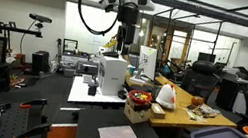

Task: Unfold the bubble wrap

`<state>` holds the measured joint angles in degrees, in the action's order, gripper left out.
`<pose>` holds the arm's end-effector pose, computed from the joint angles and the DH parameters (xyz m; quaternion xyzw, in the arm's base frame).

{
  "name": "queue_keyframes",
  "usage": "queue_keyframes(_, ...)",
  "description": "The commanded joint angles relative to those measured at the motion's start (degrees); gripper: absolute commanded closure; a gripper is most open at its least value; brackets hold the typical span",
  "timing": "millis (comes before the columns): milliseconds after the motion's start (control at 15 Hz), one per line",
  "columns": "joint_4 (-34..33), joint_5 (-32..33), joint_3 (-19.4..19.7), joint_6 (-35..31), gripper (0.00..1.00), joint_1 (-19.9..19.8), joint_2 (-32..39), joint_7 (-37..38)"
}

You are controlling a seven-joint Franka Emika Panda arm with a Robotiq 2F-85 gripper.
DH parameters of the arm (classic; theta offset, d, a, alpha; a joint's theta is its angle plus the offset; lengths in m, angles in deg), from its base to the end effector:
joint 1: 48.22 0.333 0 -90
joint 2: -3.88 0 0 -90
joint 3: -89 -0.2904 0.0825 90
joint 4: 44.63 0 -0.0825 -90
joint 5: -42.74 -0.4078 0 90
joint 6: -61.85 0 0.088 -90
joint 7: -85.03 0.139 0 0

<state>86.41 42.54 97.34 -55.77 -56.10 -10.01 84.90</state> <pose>0.4804 -0.1391 0.3825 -0.9901 0.1387 -0.0055 0.0184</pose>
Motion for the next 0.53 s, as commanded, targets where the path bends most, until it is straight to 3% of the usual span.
queue_keyframes(0, 4.62, -1.48, 0.82, -2.65, 0.00, -0.07, -6.76, -2.89)
queue_keyframes(67, 1.50, -0.26, 0.27, -0.64, 0.00, -0.12, -2.91, -1.01)
queue_keyframes(467, 1.84, -0.25, 0.28, -0.68, 0.00, -0.11, -2.83, -1.02)
